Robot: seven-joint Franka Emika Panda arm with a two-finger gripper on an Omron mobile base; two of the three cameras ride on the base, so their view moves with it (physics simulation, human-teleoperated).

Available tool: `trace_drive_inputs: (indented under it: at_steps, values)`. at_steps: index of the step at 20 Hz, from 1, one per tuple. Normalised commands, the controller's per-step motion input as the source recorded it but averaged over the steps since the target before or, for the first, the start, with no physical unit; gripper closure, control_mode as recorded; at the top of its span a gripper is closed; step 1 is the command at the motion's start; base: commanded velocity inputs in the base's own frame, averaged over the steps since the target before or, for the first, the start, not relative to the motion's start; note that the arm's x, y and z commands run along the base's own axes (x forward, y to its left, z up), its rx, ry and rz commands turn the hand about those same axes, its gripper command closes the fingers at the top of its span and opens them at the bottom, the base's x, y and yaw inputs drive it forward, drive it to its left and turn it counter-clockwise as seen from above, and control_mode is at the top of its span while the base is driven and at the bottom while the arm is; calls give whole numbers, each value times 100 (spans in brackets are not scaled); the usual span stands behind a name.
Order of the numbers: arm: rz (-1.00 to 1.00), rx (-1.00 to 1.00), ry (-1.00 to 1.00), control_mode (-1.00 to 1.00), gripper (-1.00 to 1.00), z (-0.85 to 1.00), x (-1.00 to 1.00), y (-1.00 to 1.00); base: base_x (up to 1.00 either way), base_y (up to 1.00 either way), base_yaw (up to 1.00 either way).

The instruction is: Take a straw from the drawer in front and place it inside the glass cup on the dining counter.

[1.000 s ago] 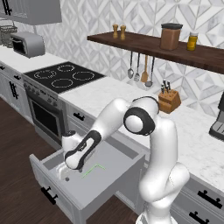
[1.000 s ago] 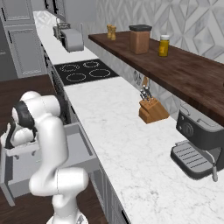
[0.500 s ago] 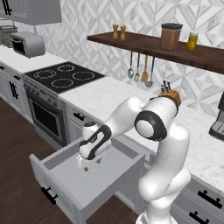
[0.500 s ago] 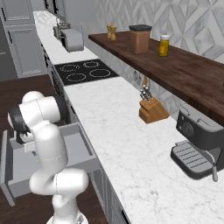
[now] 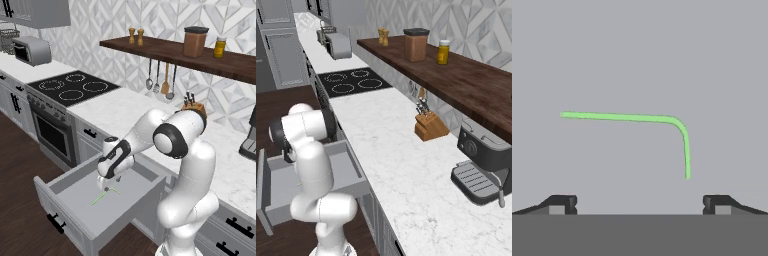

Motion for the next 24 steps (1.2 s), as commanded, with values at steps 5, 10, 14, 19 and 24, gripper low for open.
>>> trace_drive_inputs:
  at_steps: [5,10,14,19,24]
  values:
    - [17,0,0,-100,-100,-25,14,-7,0,0,0]
    - [14,0,0,-100,-100,-33,4,-12,0,0,0]
    - [6,0,0,-100,-100,-23,7,-6,0,0,0]
    - [0,0,-5,-100,-100,-20,3,0,0,0,0]
    - [0,0,-11,-100,-100,-21,5,0,0,0,0]
